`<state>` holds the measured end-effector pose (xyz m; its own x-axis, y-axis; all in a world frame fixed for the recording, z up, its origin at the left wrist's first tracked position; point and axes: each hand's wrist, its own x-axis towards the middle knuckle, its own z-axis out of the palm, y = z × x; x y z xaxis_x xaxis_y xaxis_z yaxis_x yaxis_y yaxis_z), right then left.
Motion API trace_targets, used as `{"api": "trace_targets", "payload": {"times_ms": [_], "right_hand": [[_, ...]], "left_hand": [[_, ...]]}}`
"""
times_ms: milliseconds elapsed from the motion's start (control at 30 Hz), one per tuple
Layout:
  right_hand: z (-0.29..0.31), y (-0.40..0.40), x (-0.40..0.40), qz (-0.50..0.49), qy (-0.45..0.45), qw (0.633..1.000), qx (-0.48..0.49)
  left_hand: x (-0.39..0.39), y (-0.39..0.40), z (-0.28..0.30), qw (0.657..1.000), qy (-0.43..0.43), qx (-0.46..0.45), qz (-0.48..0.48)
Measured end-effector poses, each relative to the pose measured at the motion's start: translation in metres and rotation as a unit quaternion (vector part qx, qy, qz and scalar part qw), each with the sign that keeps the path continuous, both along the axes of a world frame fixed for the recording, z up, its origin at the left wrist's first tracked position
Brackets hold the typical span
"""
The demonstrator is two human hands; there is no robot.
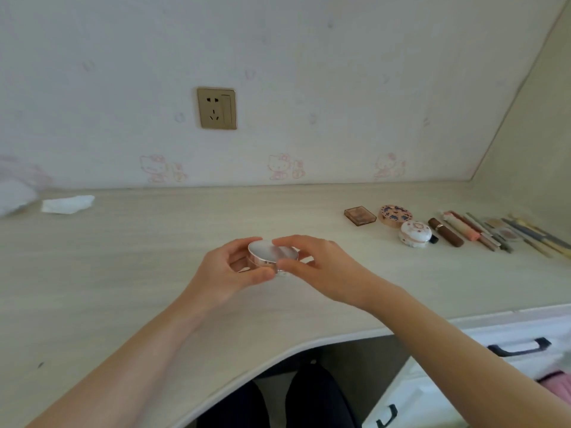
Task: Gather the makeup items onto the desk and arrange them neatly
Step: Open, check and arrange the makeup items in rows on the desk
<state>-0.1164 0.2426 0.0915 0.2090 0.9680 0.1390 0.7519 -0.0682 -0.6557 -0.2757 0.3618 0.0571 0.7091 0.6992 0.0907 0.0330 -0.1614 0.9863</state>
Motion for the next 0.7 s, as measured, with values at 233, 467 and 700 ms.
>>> {"api": "trace_targets", "payload": {"times_ms": [233, 467, 700], "right_hand": [[-0.009, 0.007, 0.0, 0.013, -0.029, 0.999, 0.005], [-0.011, 0.035, 0.007, 0.047, -0.038, 0.998, -0.02], [-0.003, 0.053, 0.005, 0.065, -0.014, 0.998, -0.009]], "left_hand": [[-0.002, 0.008, -0.001, 1.0, 0.008, 0.02, -0.008], [0.008, 0.025, -0.011, 0.998, -0.004, 0.059, 0.032], [0.0, 0.03, -0.014, 0.996, -0.026, 0.074, 0.05]]}}
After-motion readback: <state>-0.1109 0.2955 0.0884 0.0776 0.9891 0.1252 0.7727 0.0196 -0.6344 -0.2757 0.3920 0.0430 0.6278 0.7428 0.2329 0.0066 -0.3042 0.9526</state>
